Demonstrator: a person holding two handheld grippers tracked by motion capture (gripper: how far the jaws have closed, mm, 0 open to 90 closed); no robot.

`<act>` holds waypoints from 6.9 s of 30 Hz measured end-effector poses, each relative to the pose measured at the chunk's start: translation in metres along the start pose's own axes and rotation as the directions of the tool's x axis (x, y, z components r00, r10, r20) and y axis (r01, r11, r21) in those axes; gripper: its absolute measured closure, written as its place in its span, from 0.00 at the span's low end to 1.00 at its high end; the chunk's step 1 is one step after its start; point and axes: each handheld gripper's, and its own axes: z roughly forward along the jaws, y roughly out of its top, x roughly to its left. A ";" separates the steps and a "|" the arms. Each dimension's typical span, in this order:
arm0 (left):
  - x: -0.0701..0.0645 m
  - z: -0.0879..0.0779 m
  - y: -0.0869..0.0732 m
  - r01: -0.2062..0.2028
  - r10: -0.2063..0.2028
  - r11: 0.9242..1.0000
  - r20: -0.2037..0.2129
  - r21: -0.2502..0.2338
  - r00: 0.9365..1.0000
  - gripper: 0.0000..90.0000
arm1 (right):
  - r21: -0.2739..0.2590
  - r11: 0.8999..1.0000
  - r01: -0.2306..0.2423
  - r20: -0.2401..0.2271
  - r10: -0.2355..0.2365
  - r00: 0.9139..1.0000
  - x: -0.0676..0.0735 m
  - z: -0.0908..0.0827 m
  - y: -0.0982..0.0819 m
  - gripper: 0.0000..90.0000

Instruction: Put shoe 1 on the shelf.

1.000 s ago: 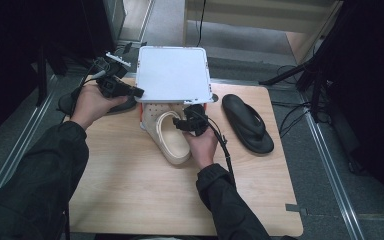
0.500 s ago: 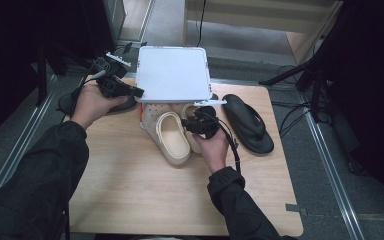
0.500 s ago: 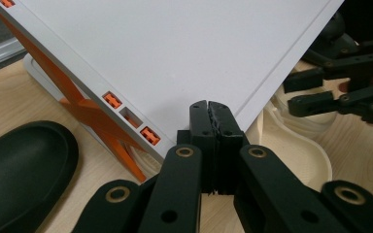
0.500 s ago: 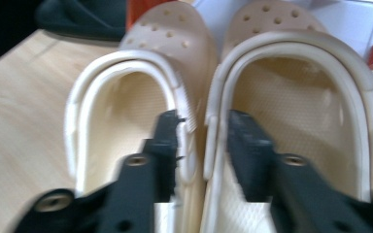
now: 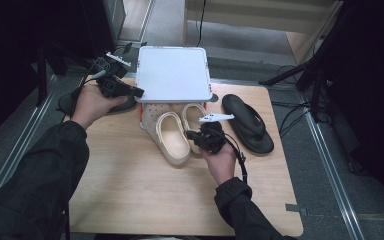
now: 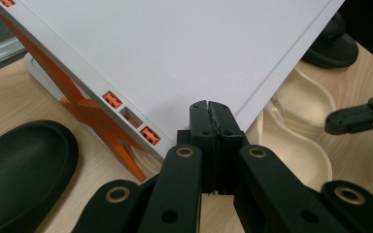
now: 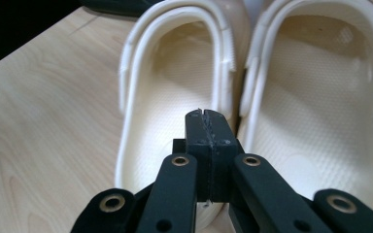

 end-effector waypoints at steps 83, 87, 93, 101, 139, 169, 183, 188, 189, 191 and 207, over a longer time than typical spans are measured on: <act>-0.003 0.001 0.000 -0.015 0.015 1.000 -0.018 0.001 1.000 1.00 | 0.019 1.000 0.002 0.027 -0.002 1.000 0.053 0.091 -0.005 1.00; -0.003 0.000 0.000 -0.015 0.015 1.000 -0.020 0.002 1.000 1.00 | 0.013 1.000 -0.012 0.047 0.012 0.999 0.049 0.100 0.001 1.00; -0.003 0.000 0.000 -0.015 0.015 1.000 -0.020 0.000 1.000 1.00 | 0.015 1.000 -0.012 0.090 0.010 0.996 0.048 0.112 0.010 1.00; -0.004 0.001 0.000 -0.019 0.019 1.000 -0.024 -0.001 1.000 1.00 | 0.012 0.999 -0.033 0.101 0.032 0.994 0.046 0.122 0.018 1.00; -0.003 0.000 0.000 -0.010 0.010 1.000 -0.019 0.002 1.000 1.00 | 0.021 0.999 0.049 -0.073 -0.048 0.996 0.049 0.028 -0.015 1.00; -0.003 0.000 0.000 -0.007 0.007 1.000 -0.020 0.001 1.000 1.00 | 0.059 0.998 -0.033 0.049 0.030 0.998 -0.018 -0.022 -0.060 1.00; -0.003 0.000 0.000 -0.008 0.008 1.000 -0.018 0.000 1.000 1.00 | 0.063 0.996 -0.062 0.066 0.058 0.996 -0.028 -0.005 -0.049 1.00; -0.002 0.000 0.000 -0.008 0.008 1.000 -0.016 -0.002 1.000 1.00 | 0.060 0.996 -0.068 0.072 0.063 0.995 -0.031 0.005 -0.041 1.00; -0.002 0.000 0.000 -0.008 0.008 1.000 -0.017 -0.001 1.000 1.00 | 0.056 0.996 -0.068 0.072 0.064 0.995 -0.031 0.007 -0.040 1.00; -0.002 0.000 0.000 -0.009 0.009 1.000 -0.017 -0.001 1.000 1.00 | 0.051 0.996 -0.068 0.070 0.065 0.995 -0.033 0.010 -0.037 1.00; -0.003 0.001 0.000 -0.009 0.009 1.000 -0.010 -0.004 1.000 1.00 | 0.043 0.996 -0.083 0.086 0.079 0.993 -0.036 0.039 -0.011 1.00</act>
